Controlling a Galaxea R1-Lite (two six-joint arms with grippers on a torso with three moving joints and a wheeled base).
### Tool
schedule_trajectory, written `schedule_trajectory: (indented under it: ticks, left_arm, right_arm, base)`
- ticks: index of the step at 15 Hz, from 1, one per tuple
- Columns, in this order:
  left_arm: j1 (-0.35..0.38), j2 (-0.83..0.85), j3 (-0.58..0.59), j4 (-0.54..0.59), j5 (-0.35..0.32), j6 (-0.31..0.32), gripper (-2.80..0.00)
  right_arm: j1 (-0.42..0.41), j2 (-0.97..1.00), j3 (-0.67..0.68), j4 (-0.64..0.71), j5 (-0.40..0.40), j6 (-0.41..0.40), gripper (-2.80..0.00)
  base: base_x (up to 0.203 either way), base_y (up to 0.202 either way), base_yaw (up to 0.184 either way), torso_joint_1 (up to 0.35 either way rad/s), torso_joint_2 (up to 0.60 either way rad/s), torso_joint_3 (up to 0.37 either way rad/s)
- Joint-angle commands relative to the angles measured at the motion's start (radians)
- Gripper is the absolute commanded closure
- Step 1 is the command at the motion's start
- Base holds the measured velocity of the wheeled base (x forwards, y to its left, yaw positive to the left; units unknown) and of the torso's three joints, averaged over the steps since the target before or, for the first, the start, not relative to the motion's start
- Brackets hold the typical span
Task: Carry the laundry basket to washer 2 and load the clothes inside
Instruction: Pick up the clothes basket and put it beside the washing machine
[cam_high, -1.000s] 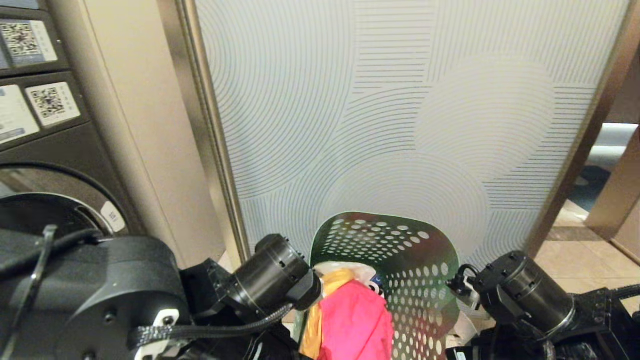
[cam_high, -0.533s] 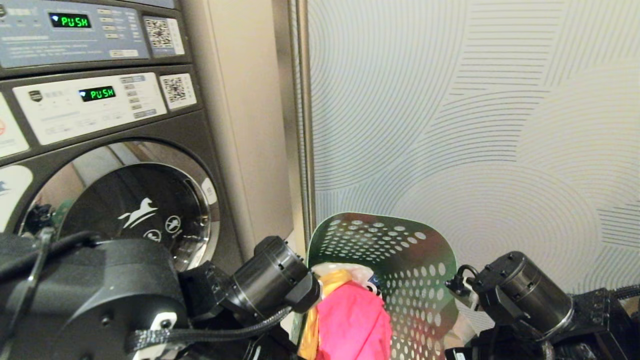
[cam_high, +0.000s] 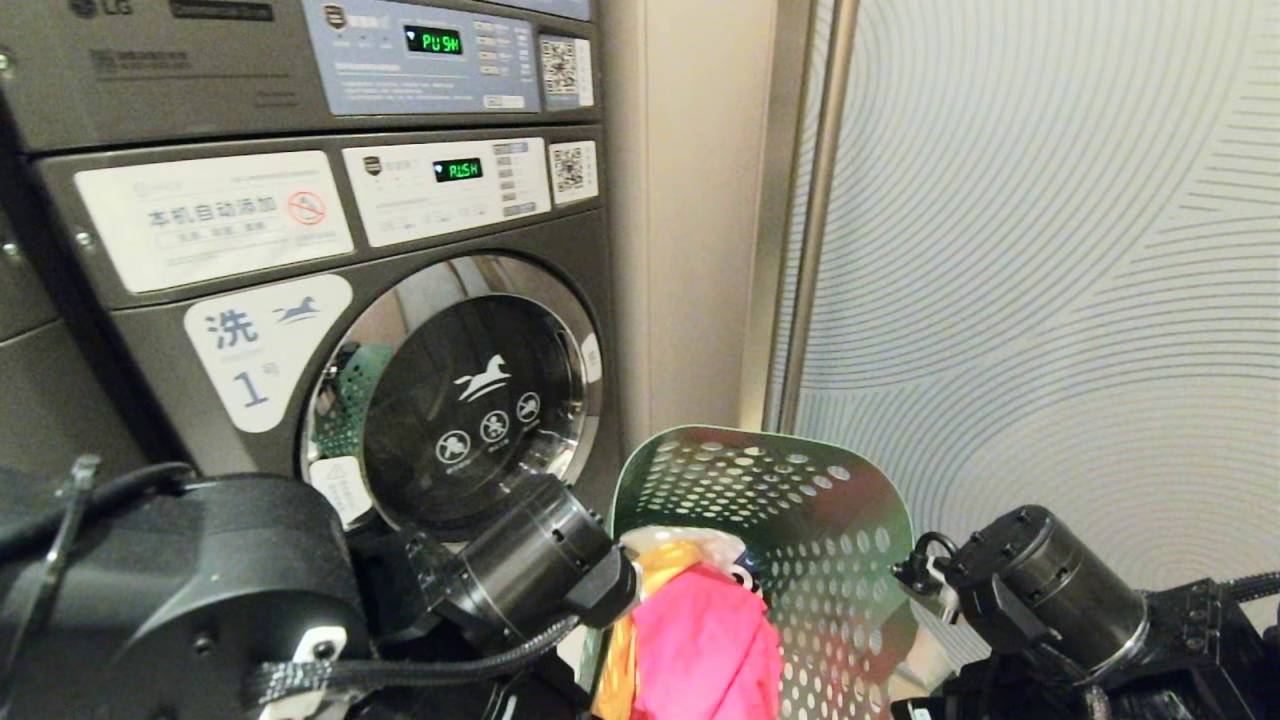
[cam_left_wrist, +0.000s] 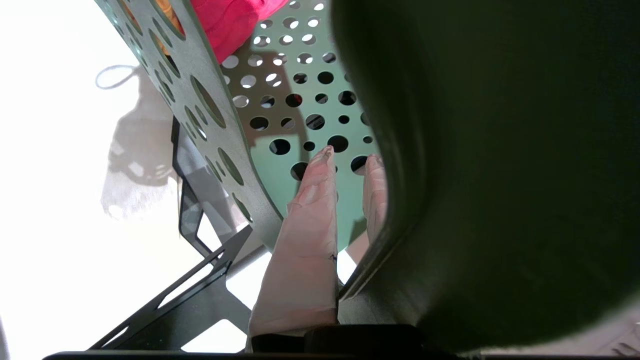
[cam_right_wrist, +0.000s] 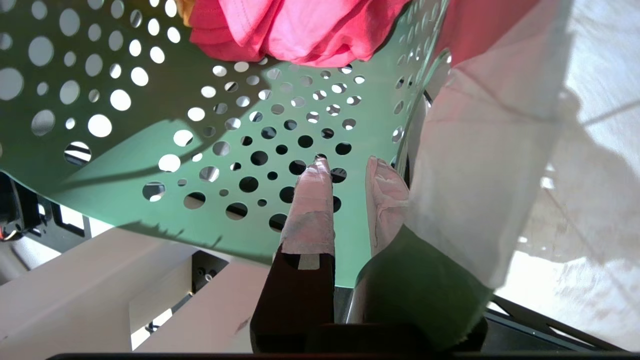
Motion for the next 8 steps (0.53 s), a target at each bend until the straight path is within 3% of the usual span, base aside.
schedule_trajectory:
  ticks: [1, 8]
  left_arm:
    - [-0.001, -0.007, 0.010, -0.002, -0.001, -0.003, 0.00]
    - [0.000, -0.019, 0.037, -0.004, 0.005, -0.001, 0.00]
  right_arm:
    - [0.002, 0.002, 0.001, 0.001, 0.000, 0.003, 0.00]
    - [0.005, 0.002, 0.015, 0.001, -0.001, 0.002, 0.00]
  base:
    - [0.003, -0.010, 0.172, 0.002, 0.00, 0.002]
    - [0.002, -0.008, 0.172, 0.002, 0.00, 0.004]
